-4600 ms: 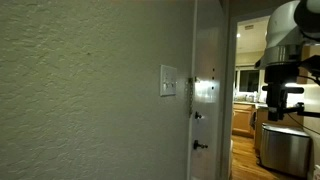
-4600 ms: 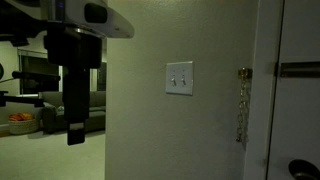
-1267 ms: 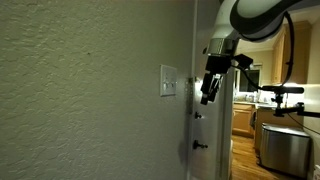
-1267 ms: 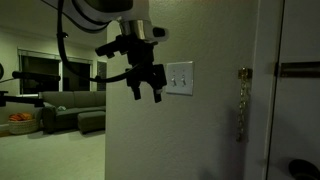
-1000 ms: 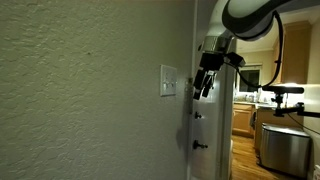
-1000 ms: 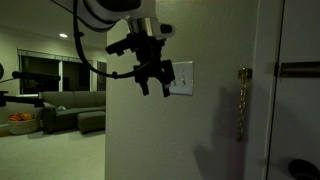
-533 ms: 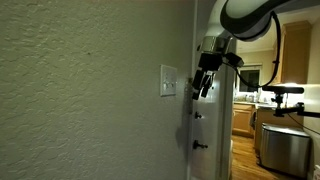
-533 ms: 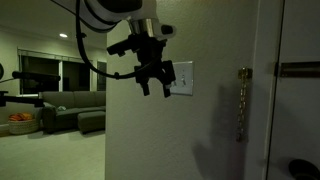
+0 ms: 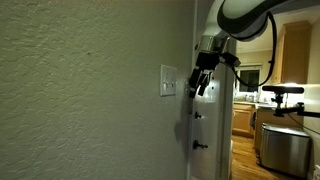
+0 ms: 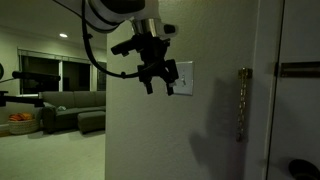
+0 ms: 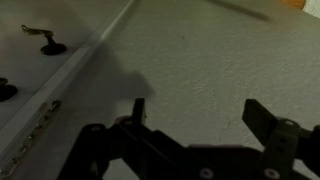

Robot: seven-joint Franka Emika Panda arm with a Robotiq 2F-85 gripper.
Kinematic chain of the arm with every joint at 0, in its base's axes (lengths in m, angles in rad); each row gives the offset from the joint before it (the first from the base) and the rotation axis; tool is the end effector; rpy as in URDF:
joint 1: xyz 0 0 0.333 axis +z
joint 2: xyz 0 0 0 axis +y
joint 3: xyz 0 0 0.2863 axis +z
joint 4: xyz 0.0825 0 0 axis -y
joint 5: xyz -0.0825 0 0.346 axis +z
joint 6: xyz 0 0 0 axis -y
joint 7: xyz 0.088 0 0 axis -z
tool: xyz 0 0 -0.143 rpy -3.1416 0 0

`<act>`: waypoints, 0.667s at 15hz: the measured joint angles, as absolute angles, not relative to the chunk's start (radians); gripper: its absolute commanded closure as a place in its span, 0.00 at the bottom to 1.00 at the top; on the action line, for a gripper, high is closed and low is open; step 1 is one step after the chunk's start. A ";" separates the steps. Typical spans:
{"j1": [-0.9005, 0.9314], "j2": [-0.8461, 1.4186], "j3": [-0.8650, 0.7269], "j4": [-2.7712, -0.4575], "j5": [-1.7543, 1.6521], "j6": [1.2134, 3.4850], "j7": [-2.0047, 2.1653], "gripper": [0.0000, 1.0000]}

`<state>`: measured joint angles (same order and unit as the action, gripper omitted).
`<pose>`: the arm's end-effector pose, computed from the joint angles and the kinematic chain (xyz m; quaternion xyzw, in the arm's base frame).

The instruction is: Turn on the light switch on the left

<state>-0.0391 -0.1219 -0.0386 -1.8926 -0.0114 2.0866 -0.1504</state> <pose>0.5289 -0.0429 0.5307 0.9868 0.0377 0.1559 0.0209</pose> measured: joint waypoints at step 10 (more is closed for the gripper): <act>-0.029 -0.008 -0.016 -1.736 0.008 2.103 -0.122 0.03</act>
